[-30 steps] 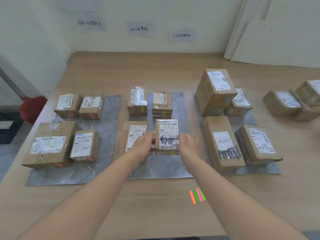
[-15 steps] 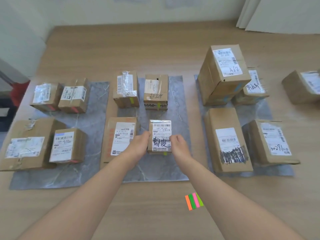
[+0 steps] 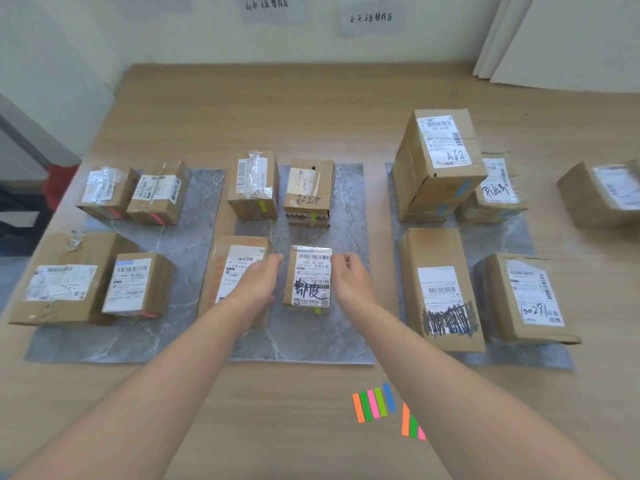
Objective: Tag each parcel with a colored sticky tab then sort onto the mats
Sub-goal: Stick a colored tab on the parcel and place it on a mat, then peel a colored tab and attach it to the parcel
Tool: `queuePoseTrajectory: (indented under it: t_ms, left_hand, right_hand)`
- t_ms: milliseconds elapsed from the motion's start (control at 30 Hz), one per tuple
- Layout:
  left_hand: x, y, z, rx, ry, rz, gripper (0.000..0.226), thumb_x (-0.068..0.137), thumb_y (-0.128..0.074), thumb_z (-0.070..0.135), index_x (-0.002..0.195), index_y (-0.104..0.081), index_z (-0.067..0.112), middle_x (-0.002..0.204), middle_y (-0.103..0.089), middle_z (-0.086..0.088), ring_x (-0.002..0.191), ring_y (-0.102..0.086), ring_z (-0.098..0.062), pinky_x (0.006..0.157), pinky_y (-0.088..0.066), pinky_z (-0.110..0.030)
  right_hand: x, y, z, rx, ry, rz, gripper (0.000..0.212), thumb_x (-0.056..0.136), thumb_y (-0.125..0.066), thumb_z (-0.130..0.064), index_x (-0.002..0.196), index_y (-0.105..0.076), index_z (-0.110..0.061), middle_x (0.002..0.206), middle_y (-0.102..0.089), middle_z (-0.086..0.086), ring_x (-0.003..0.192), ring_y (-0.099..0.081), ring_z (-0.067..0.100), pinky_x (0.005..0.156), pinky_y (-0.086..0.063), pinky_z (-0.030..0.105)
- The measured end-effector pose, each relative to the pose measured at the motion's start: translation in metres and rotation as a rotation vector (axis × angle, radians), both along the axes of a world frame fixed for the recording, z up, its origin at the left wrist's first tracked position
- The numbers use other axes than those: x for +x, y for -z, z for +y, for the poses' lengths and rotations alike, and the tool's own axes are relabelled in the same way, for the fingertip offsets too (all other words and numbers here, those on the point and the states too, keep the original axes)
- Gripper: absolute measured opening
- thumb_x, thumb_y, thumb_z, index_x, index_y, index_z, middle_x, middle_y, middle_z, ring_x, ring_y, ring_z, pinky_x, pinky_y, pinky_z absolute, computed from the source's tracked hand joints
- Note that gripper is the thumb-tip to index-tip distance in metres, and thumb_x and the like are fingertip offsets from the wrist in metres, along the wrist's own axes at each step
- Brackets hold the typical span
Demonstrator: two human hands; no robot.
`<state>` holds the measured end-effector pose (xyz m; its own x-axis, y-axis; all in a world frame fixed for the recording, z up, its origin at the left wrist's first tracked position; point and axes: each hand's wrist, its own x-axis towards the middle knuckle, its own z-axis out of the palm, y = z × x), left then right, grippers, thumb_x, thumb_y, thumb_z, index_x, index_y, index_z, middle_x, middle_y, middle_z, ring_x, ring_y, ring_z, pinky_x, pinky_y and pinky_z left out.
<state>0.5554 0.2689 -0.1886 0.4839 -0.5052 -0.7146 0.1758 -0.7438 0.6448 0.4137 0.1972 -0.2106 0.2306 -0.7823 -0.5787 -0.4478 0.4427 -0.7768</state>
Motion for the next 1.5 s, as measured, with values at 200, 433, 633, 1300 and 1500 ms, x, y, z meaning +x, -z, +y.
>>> queuePoseTrajectory:
  t_ms: [200, 433, 633, 1300, 1500]
  left_hand:
    - [-0.003, -0.039, 0.013, -0.138, -0.071, -0.041, 0.028, 0.100, -0.043, 0.044, 0.093, -0.062, 0.024, 0.095, -0.060, 0.001, 0.098, -0.057, -0.021, 0.091, -0.048, -0.036]
    - [-0.002, -0.095, 0.044, -0.340, -0.113, -0.105, 0.037, 0.102, -0.040, 0.043, 0.119, -0.060, 0.017, 0.122, -0.062, -0.004, 0.114, -0.058, -0.023, 0.095, -0.043, -0.035]
    - [0.006, -0.140, 0.084, -0.487, -0.058, -0.134, 0.042, 0.102, -0.039, 0.045, 0.124, -0.060, 0.017, 0.126, -0.062, -0.006, 0.114, -0.059, -0.022, 0.108, -0.039, -0.043]
    - [0.062, -0.232, 0.297, -0.725, 0.112, -0.180, 0.025, 0.103, -0.040, 0.039, 0.098, -0.061, 0.028, 0.102, -0.061, 0.010, 0.100, -0.055, -0.012, 0.095, -0.040, -0.035]
    - [0.041, -0.249, 0.315, -0.720, 0.158, -0.216, 0.045, 0.102, -0.038, 0.043, 0.135, -0.055, 0.017, 0.123, -0.060, 0.001, 0.118, -0.053, -0.019, 0.111, -0.037, -0.043]
  right_hand:
    - [-0.005, -0.049, 0.009, -0.068, -0.069, -0.059, 0.034, 0.103, -0.041, -0.041, 0.121, -0.057, -0.016, 0.106, -0.058, -0.005, 0.088, -0.052, 0.011, 0.069, -0.038, 0.029]
    - [0.002, -0.113, 0.036, -0.235, -0.117, -0.137, 0.032, 0.104, -0.040, -0.042, 0.120, -0.056, -0.020, 0.099, -0.056, -0.008, 0.091, -0.053, 0.012, 0.075, -0.040, 0.032]
    - [0.012, -0.166, 0.082, -0.364, -0.065, -0.232, 0.022, 0.104, -0.043, -0.033, 0.086, -0.049, -0.022, 0.073, -0.044, -0.007, 0.064, -0.040, 0.010, 0.058, -0.033, 0.027]
    - [0.055, -0.245, 0.309, -0.665, 0.017, -0.159, 0.026, 0.105, -0.043, -0.035, 0.115, -0.062, -0.019, 0.086, -0.058, -0.006, 0.073, -0.050, 0.006, 0.057, -0.039, 0.014]
    - [0.035, -0.253, 0.324, -0.663, 0.057, -0.236, 0.025, 0.105, -0.045, -0.033, 0.114, -0.062, -0.017, 0.085, -0.056, -0.008, 0.078, -0.052, 0.009, 0.067, -0.042, 0.023]
